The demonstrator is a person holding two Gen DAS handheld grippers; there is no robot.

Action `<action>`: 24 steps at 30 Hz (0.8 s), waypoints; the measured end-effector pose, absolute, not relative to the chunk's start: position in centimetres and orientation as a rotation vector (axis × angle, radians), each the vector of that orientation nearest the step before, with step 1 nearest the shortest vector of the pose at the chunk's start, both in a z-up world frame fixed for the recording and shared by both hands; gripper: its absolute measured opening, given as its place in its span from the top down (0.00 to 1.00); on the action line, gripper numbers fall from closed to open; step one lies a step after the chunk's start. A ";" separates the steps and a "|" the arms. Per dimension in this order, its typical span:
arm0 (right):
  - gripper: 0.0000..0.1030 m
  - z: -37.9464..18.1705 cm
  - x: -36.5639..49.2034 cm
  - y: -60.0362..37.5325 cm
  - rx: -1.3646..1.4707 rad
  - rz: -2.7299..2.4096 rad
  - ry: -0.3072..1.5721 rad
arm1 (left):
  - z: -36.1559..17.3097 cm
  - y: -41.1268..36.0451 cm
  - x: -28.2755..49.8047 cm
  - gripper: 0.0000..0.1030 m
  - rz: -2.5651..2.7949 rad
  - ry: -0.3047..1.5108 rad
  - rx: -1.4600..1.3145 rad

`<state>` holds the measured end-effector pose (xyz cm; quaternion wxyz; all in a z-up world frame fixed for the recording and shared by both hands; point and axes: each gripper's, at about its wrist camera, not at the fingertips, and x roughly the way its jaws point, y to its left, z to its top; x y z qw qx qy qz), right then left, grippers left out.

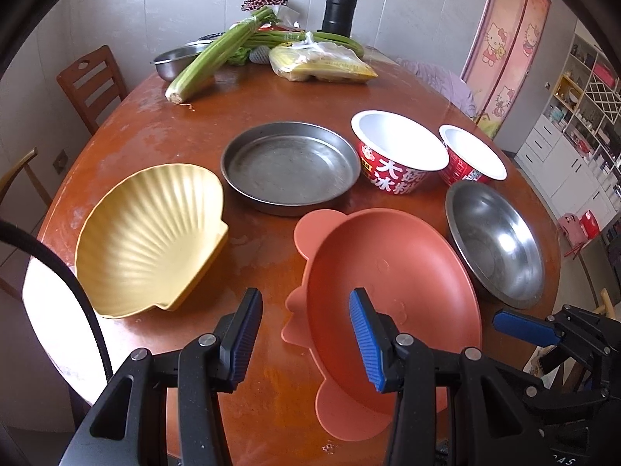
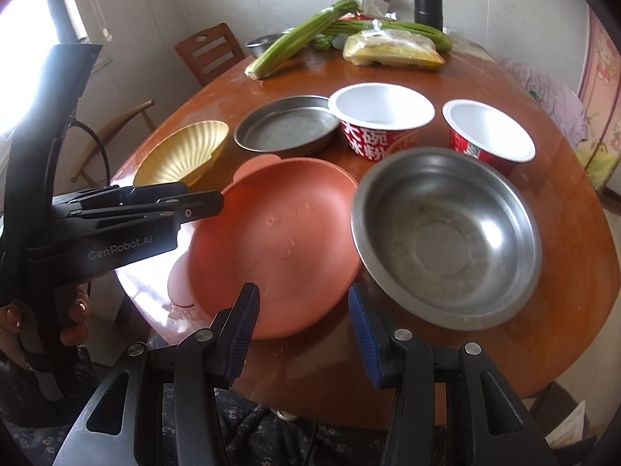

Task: Organize plates and bowls
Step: 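Move the left gripper to the rim of the orange bear plate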

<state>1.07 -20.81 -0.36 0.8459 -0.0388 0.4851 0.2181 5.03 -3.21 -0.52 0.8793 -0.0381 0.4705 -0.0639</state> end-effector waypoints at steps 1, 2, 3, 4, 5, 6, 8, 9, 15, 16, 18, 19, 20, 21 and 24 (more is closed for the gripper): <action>0.52 -0.5 1.1 -20.8 -0.079 0.460 1.028 | -0.6 -3.3 5.1 0.55 -0.134 0.984 -0.079; 0.52 -0.6 1.2 -20.8 -0.077 0.456 1.036 | -0.7 -3.3 5.1 0.55 -0.135 0.987 -0.077; 0.52 -0.8 1.4 -20.8 -0.076 0.453 1.044 | -0.8 -3.4 5.1 0.55 -0.136 0.991 -0.073; 0.52 -1.0 1.5 -20.7 -0.074 0.454 1.049 | -0.9 -3.5 5.2 0.55 -0.138 0.995 -0.074; 0.52 -1.1 1.6 -20.7 -0.069 0.452 1.054 | -1.1 -3.5 5.3 0.55 -0.139 1.001 -0.075; 0.52 -1.3 1.7 -20.6 -0.066 0.452 1.058 | -1.3 -3.5 5.3 0.55 -0.138 1.007 -0.074; 0.52 -1.5 1.9 -20.3 -0.066 0.450 1.063 | -1.5 -3.6 5.5 0.55 -0.137 1.013 -0.072; 0.52 -1.5 1.9 -20.1 -0.074 0.443 1.060 | -1.6 -3.6 5.6 0.55 -0.135 1.016 -0.070; 0.52 -1.8 2.4 -20.0 -0.077 0.419 1.069 | -2.0 -3.5 5.8 0.55 -0.132 1.022 -0.072; 0.52 -1.9 2.4 -20.0 -0.081 0.410 1.069 | -2.0 -3.6 5.9 0.55 -0.134 1.022 -0.072; 0.52 -2.2 2.7 -20.0 -0.084 0.403 1.071 | -2.1 -3.5 6.0 0.55 -0.140 1.023 -0.081; 0.52 -2.3 2.8 -19.9 -0.085 0.399 1.073 | -2.1 -3.5 6.1 0.55 -0.143 1.022 -0.083; 0.52 -2.4 2.9 -19.8 -0.086 0.397 1.073 | -2.2 -3.5 6.0 0.55 -0.148 1.022 -0.086; 0.52 -2.5 3.0 -19.7 -0.085 0.397 1.074 | -2.2 -3.5 6.1 0.55 -0.147 1.024 -0.090; 0.52 -2.8 3.3 -19.3 -0.089 0.403 1.082 | -2.6 -3.2 6.3 0.55 -0.152 1.032 -0.114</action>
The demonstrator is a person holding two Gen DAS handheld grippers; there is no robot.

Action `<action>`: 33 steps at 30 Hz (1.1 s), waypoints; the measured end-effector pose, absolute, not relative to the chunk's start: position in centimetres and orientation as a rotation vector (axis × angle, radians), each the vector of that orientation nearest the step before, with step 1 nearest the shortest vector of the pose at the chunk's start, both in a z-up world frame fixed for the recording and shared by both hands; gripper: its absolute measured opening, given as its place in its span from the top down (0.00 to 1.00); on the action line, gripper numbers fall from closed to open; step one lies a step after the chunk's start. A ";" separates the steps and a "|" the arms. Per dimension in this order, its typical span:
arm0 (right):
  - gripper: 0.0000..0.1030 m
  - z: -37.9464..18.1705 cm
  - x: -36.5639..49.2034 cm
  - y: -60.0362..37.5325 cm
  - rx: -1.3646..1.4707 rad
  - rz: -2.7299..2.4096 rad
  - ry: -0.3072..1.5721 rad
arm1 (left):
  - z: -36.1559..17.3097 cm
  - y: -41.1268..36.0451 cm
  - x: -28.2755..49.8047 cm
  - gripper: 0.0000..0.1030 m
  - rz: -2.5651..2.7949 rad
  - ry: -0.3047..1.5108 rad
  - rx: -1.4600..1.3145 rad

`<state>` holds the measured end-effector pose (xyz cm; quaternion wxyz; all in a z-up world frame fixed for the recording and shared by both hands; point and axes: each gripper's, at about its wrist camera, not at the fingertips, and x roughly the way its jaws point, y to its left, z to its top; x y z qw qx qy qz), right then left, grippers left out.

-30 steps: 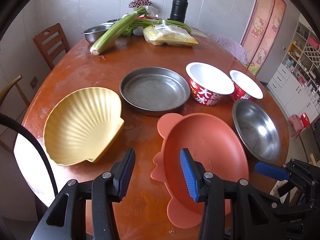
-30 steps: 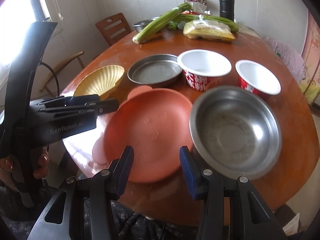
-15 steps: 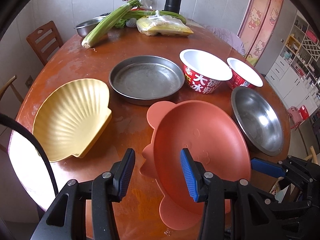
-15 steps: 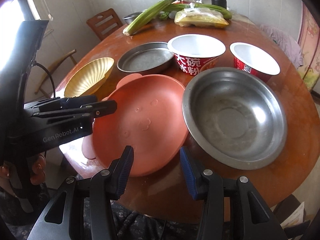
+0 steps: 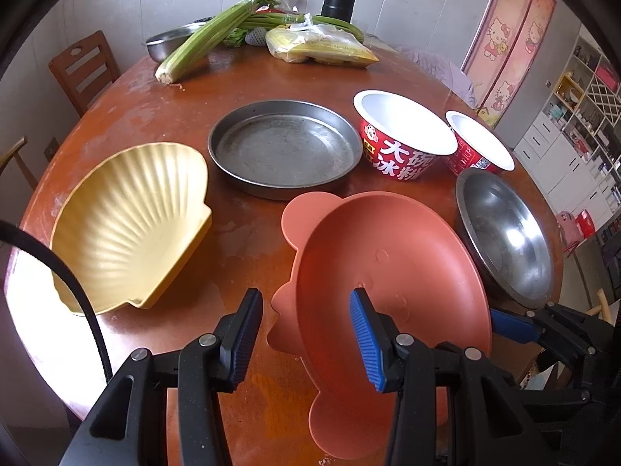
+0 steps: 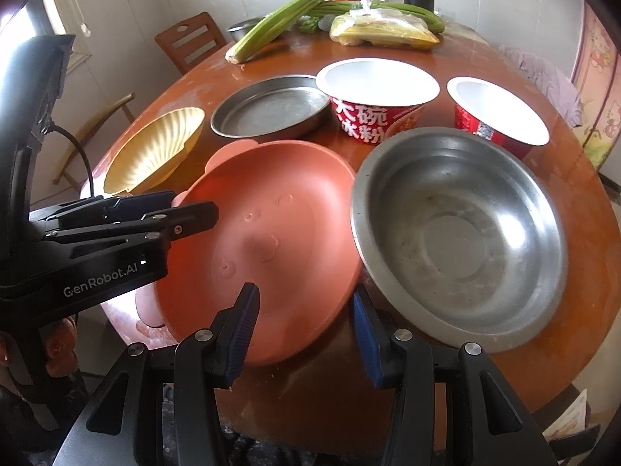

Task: Organize plates and bowls
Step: 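Move the left gripper to the rim of the orange bear plate, then grasp the orange bear plate with the left gripper and lift it over the yellow bowl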

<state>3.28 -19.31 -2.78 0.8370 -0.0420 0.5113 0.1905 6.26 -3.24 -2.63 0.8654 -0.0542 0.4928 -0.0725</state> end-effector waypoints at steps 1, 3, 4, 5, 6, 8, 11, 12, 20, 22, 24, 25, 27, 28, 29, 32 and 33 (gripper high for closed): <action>0.52 -2.9 3.3 -19.1 -0.097 0.403 1.081 | -2.7 -3.2 6.3 0.55 -0.150 1.035 -0.116; 0.52 -3.1 3.5 -18.7 -0.110 0.399 1.077 | -2.9 -3.3 6.4 0.55 -0.158 1.039 -0.120; 0.52 -3.2 3.5 -18.6 -0.117 0.396 1.078 | -3.0 -3.3 6.4 0.55 -0.158 1.043 -0.122; 0.51 -3.3 3.5 -18.3 -0.126 0.399 1.076 | -3.1 -3.3 6.4 0.57 -0.151 1.041 -0.118; 0.51 -3.3 3.5 -18.2 -0.131 0.401 1.075 | -3.1 -3.3 6.5 0.59 -0.144 1.040 -0.113; 0.51 -3.4 3.5 -17.8 -0.142 0.405 1.076 | -3.1 -3.1 6.5 0.60 -0.134 1.041 -0.118; 0.51 -3.3 3.4 -17.5 -0.153 0.406 1.075 | -2.9 -2.7 6.3 0.60 -0.133 1.034 -0.126; 0.51 -3.3 3.4 -17.4 -0.155 0.408 1.074 | -2.8 -2.6 6.2 0.60 -0.132 1.030 -0.125; 0.50 -2.0 2.5 -15.7 -0.187 0.436 1.036 | -1.2 -0.8 5.1 0.60 -0.103 0.985 -0.131; 0.50 -1.7 2.4 -15.1 -0.196 0.444 1.027 | -0.7 0.0 5.0 0.60 -0.091 0.972 -0.137; 0.50 -1.3 2.6 -14.4 -0.198 0.456 1.020 | -0.3 0.7 4.9 0.60 -0.075 0.959 -0.140; 0.50 -1.1 2.7 -14.0 -0.202 0.461 1.015 | -0.2 1.2 4.9 0.60 -0.065 0.955 -0.143; 0.50 -0.8 2.9 -13.1 -0.215 0.475 1.008 | 0.2 2.1 4.9 0.60 -0.043 0.945 -0.146; 0.50 -0.7 3.0 -12.7 -0.218 0.483 1.005 | 0.2 2.6 4.9 0.60 -0.035 0.942 -0.150; 0.50 -0.6 3.2 -12.1 -0.221 0.493 1.005 | 0.3 3.0 4.9 0.60 -0.026 0.938 -0.154; 0.50 -0.3 3.8 -10.5 -0.235 0.519 0.997 | 0.6 4.5 4.9 0.60 0.005 0.925 -0.163; 0.50 -0.2 3.9 -10.0 -0.240 0.524 0.995 | 0.7 5.0 4.9 0.60 0.015 0.923 -0.166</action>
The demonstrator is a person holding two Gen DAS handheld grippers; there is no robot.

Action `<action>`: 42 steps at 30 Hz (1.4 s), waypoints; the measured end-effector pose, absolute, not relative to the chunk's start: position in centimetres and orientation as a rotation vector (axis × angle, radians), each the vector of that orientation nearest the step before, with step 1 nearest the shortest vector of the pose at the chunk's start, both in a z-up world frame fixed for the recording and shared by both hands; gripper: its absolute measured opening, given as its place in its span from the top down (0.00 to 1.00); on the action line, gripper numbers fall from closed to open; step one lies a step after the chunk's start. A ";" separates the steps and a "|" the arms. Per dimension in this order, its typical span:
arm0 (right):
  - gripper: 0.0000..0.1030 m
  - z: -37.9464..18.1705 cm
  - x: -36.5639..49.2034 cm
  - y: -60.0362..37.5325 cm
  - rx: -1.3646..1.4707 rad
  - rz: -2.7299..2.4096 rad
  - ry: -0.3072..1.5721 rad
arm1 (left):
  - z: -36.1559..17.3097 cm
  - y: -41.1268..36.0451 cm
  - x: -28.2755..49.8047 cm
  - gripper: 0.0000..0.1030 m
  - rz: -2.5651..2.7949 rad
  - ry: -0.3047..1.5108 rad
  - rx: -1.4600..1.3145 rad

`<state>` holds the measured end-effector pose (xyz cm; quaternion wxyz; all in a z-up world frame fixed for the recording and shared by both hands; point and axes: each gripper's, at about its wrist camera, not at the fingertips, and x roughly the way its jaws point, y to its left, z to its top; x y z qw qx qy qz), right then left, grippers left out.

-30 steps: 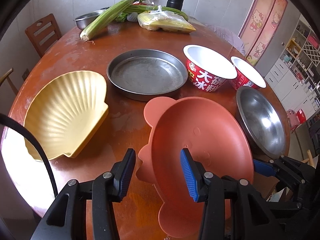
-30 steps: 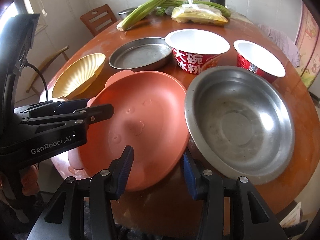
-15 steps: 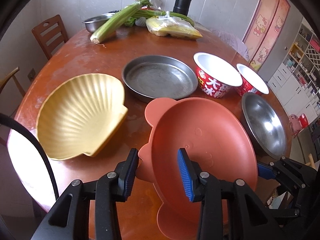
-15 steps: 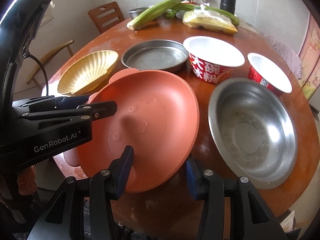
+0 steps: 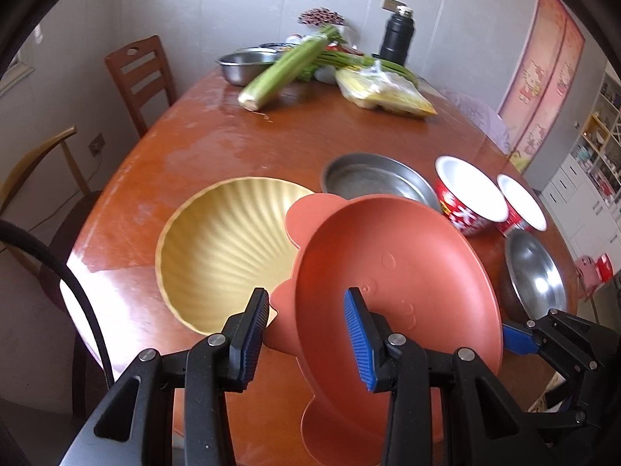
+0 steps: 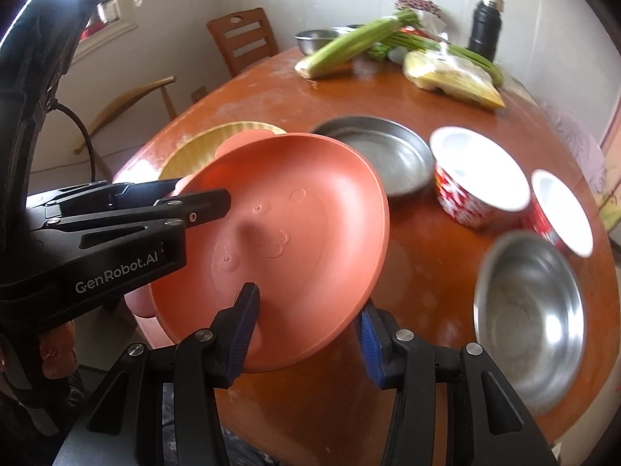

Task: Organize plates and bowls
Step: 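Grasp the orange bear plate with the left gripper and lift it over the yellow bowl, then lower the orange plate onto the yellow bowl and open the left gripper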

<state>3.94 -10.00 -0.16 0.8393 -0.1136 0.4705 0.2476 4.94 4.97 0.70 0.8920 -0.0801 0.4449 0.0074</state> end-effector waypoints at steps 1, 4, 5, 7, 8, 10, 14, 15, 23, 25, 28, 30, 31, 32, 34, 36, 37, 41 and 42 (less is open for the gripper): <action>0.50 -0.1 4.1 -9.5 -0.245 0.529 0.991 | 0.8 5.5 5.0 0.60 0.026 0.921 -0.168; 0.50 0.1 4.8 -7.9 -0.253 0.548 0.987 | 0.9 6.9 5.5 0.60 0.051 0.918 -0.176; 0.50 0.2 5.0 -7.4 -0.255 0.555 0.986 | 1.0 7.3 5.6 0.60 0.055 0.917 -0.180; 0.50 0.3 5.5 -6.5 -0.256 0.561 0.990 | 1.1 8.1 5.9 0.60 0.070 0.912 -0.182; 0.50 0.3 5.8 -6.0 -0.256 0.568 0.989 | 1.2 8.4 6.0 0.60 0.075 0.912 -0.182; 0.50 0.4 6.3 -5.3 -0.259 0.571 0.990 | 1.3 9.1 6.4 0.60 0.084 0.913 -0.183; 0.50 0.7 7.6 -3.6 -0.272 0.577 0.985 | 1.2 10.7 7.5 0.60 0.099 0.922 -0.191; 0.50 0.7 7.8 -3.3 -0.273 0.579 0.985 | 1.1 11.1 7.8 0.60 0.102 0.924 -0.196; 0.50 0.0 9.8 -0.8 -0.277 0.592 1.007 | 0.4 13.2 9.2 0.60 0.133 0.944 -0.195; 0.50 -0.3 10.0 -0.3 -0.281 0.596 1.014 | 0.2 13.5 9.5 0.60 0.137 0.947 -0.193; 0.50 -0.8 10.3 0.2 -0.289 0.597 1.028 | -0.2 13.8 9.8 0.60 0.141 0.952 -0.192; 0.50 -1.1 10.4 0.4 -0.290 0.600 1.036 | -0.5 14.0 10.1 0.60 0.142 0.961 -0.195; 0.50 -1.2 10.5 0.5 -0.293 0.600 1.040 | -0.7 14.1 10.3 0.60 0.143 0.965 -0.198; 0.50 -1.3 10.5 0.5 -0.296 0.599 1.042 | -0.8 14.2 10.3 0.60 0.144 0.967 -0.198; 0.50 -1.5 10.5 0.7 -0.307 0.600 1.045 | -1.1 14.4 10.5 0.60 0.146 0.972 -0.198; 0.50 -1.5 10.5 0.8 -0.311 0.602 1.047 | -1.2 14.6 10.6 0.60 0.147 0.973 -0.200; 0.50 -1.5 10.5 0.9 -0.313 0.604 1.049 | -1.3 14.7 10.6 0.60 0.147 0.975 -0.203; 0.50 -1.7 10.5 1.1 -0.314 0.613 1.060 | -1.6 15.1 10.7 0.60 0.146 0.980 -0.212; 0.50 -1.7 10.6 1.1 -0.316 0.614 1.062 | -1.8 15.1 10.8 0.60 0.146 0.983 -0.215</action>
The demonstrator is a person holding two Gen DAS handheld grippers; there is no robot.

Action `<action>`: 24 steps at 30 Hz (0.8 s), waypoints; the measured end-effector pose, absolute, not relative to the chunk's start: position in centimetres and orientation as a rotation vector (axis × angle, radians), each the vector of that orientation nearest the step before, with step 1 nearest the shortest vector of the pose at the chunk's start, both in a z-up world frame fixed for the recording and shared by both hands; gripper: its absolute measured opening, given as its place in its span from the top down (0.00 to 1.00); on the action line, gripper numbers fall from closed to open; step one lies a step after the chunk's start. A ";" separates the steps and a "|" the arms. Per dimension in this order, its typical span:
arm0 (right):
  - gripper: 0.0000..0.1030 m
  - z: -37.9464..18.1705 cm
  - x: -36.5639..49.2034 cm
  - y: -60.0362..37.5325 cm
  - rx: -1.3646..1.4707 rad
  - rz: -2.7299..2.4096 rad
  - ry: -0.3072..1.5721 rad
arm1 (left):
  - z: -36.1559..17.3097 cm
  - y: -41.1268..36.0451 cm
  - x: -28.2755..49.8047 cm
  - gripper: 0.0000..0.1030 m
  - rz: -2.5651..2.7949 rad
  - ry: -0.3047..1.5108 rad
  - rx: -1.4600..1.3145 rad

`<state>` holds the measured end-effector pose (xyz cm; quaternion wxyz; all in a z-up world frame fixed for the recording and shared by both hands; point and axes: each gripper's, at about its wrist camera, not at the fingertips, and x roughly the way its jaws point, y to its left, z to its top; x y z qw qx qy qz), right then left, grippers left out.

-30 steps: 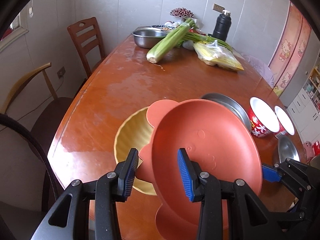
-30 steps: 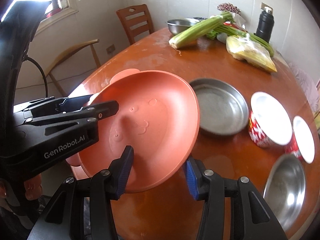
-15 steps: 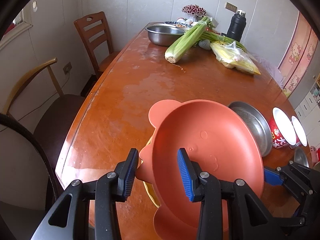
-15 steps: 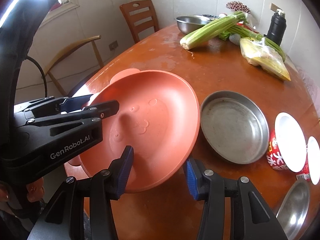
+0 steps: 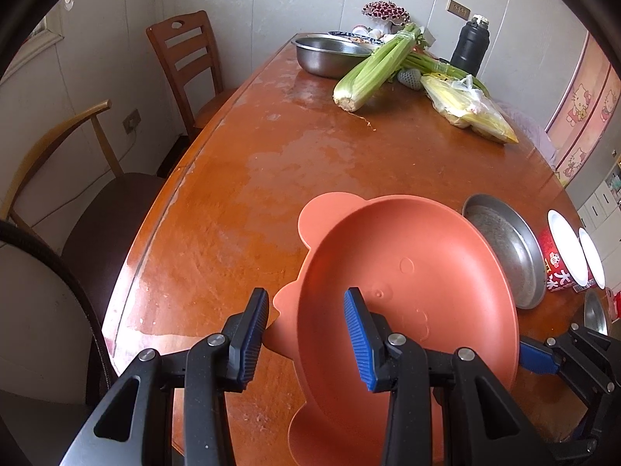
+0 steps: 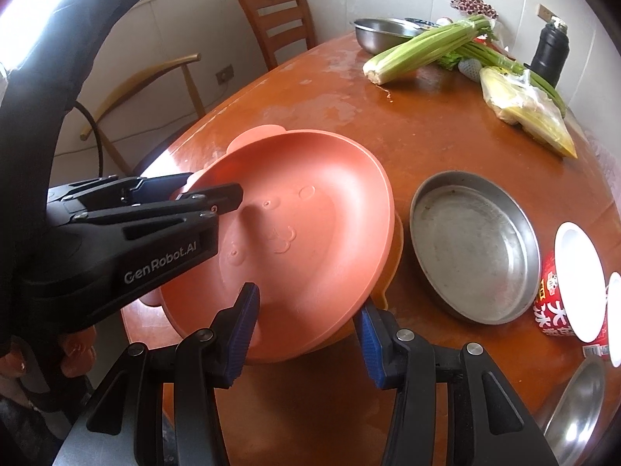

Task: Organize plates and bowls
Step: 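Lower the orange plate onto the yellow bowl and open the left gripper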

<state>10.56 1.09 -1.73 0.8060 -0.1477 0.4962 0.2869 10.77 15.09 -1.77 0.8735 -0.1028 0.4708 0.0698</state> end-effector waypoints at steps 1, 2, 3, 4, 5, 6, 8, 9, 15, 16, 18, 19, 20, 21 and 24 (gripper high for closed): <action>0.50 -1.8 10.6 1.1 -0.316 0.614 1.064 | -1.8 15.1 10.8 0.60 0.145 0.985 -0.215; 0.50 -1.8 10.5 1.1 -0.314 0.613 1.068 | -1.9 15.1 10.8 0.60 0.145 0.987 -0.214; 0.50 -1.8 10.6 1.0 -0.313 0.615 1.069 | -2.0 15.2 10.8 0.60 0.145 0.989 -0.215; 0.50 -1.8 10.6 1.0 -0.313 0.616 1.071 | -2.1 15.2 10.9 0.60 0.144 0.989 -0.216; 0.50 -1.9 10.6 1.0 -0.312 0.613 1.074 | -2.2 15.2 10.9 0.60 0.144 0.991 -0.216; 0.50 -1.9 10.6 1.0 -0.310 0.612 1.075 | -2.2 15.2 11.0 0.60 0.145 0.993 -0.215; 0.50 -1.9 10.7 0.9 -0.308 0.612 1.080 | -2.3 15.2 11.1 0.60 0.145 0.995 -0.215; 0.50 -1.9 10.7 0.9 -0.307 0.612 1.081 | -2.4 15.2 11.1 0.60 0.145 0.996 -0.215; 0.50 -1.8 10.6 0.7 -0.297 0.610 1.078 | -2.6 15.2 11.1 0.60 0.146 1.001 -0.214; 0.50 -1.8 10.6 0.7 -0.297 0.611 1.075 | -2.6 15.2 11.1 0.60 0.149 1.002 -0.211; 0.50 -1.7 10.4 0.5 -0.292 0.610 1.073 | -2.6 15.2 11.2 0.60 0.148 1.000 -0.210; 0.50 -1.6 10.4 0.4 -0.288 0.611 1.072 | -2.6 15.2 11.2 0.60 0.148 1.000 -0.210; 0.50 -1.6 10.4 0.3 -0.284 0.610 1.073 | -2.6 15.2 11.2 0.60 0.148 0.999 -0.209; 0.50 -1.6 10.4 0.3 -0.282 0.608 1.072 | -2.6 15.1 11.2 0.60 0.146 0.999 -0.207; 0.50 -1.5 10.3 -0.1 -0.272 0.607 1.071 | -2.6 15.2 11.2 0.60 0.147 1.002 -0.207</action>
